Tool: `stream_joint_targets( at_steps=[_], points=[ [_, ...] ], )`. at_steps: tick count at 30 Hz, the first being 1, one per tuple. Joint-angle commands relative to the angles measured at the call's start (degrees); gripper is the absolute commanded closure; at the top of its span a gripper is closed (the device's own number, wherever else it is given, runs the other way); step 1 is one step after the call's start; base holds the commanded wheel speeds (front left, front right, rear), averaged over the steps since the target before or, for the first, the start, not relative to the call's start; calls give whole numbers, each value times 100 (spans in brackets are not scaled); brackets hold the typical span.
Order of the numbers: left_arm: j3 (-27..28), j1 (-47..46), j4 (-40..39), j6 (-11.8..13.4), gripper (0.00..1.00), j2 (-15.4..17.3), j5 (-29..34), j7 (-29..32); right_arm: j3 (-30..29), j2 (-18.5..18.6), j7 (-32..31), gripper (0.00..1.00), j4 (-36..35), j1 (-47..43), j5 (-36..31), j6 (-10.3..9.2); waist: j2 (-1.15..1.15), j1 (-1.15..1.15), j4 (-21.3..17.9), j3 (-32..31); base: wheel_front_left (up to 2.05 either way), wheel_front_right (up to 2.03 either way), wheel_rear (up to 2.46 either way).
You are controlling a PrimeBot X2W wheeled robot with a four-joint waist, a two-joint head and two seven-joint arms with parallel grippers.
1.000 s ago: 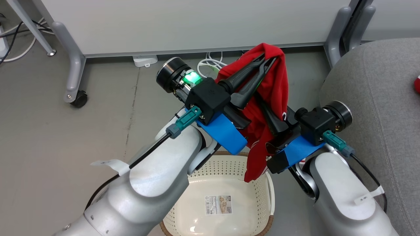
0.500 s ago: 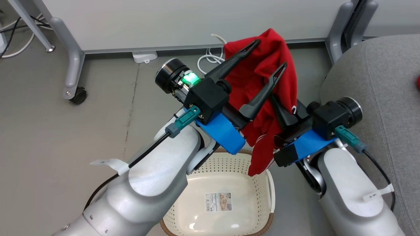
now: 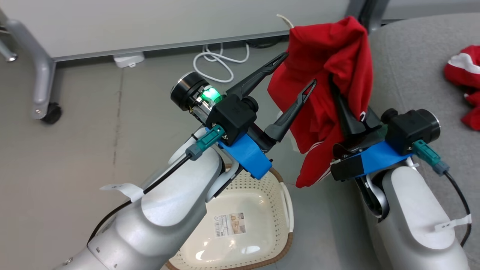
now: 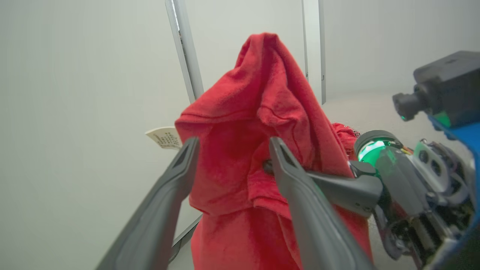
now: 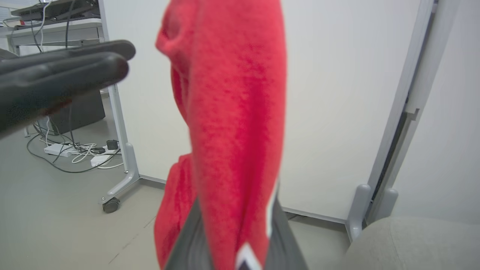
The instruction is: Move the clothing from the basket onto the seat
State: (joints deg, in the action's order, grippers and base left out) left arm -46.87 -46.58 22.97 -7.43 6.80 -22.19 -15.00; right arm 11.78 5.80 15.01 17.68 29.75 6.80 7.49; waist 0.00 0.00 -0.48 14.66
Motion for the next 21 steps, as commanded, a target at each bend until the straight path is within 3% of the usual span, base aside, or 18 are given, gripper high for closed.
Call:
stream_joint_targets(
  at_steps=[1, 21],
  points=[
    [2, -6, 15, -5, 0, 29, 17, -27, -55, -21, 26, 100, -49, -64, -2, 2, 0, 0, -209, 92, 0, 0, 0],
    [-554, -180, 185, -5, 0, 137, -75, -27, -901, -194, 26, 100, -384, -609, -16, 2, 0, 0, -1660, 371, 0, 0, 0]
  ],
)
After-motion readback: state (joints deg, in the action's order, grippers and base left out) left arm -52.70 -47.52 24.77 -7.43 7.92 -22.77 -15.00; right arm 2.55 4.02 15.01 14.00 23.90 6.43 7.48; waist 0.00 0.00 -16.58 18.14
